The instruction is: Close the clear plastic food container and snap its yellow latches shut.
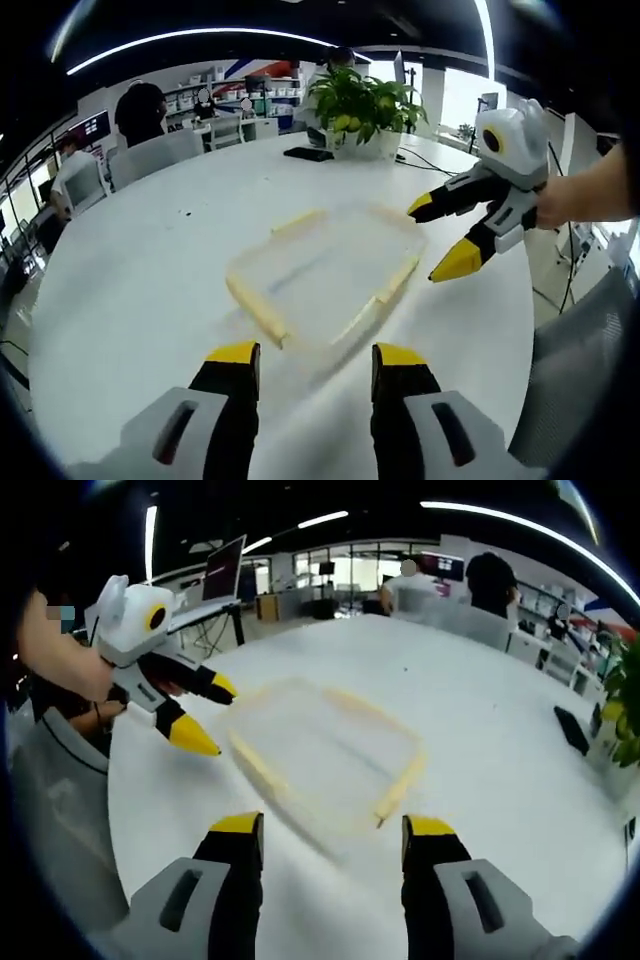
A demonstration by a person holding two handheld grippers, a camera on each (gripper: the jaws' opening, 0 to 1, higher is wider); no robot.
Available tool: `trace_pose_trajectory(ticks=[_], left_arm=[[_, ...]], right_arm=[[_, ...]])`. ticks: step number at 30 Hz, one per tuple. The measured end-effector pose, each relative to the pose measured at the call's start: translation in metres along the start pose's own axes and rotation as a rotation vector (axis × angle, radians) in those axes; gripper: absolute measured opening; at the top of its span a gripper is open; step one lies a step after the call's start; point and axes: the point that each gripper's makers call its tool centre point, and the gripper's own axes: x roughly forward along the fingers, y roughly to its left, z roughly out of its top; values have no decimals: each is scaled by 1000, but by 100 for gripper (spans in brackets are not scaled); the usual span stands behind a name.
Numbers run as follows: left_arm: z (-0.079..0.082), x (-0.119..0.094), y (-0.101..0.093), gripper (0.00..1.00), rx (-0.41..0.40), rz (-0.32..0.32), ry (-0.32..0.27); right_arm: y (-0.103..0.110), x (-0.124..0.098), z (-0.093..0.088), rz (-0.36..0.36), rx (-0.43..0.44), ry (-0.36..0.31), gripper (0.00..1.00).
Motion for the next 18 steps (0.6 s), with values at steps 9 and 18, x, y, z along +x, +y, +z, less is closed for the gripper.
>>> trace_pose_trajectory(ticks=[9, 18], left_arm=[[0, 3, 4, 36, 2, 9, -5], [5, 6, 4, 31, 35, 14, -20]], right_arm=[[-10, 8, -1, -37, 12, -2, 45], [-8, 12, 5, -37, 2, -11, 44]])
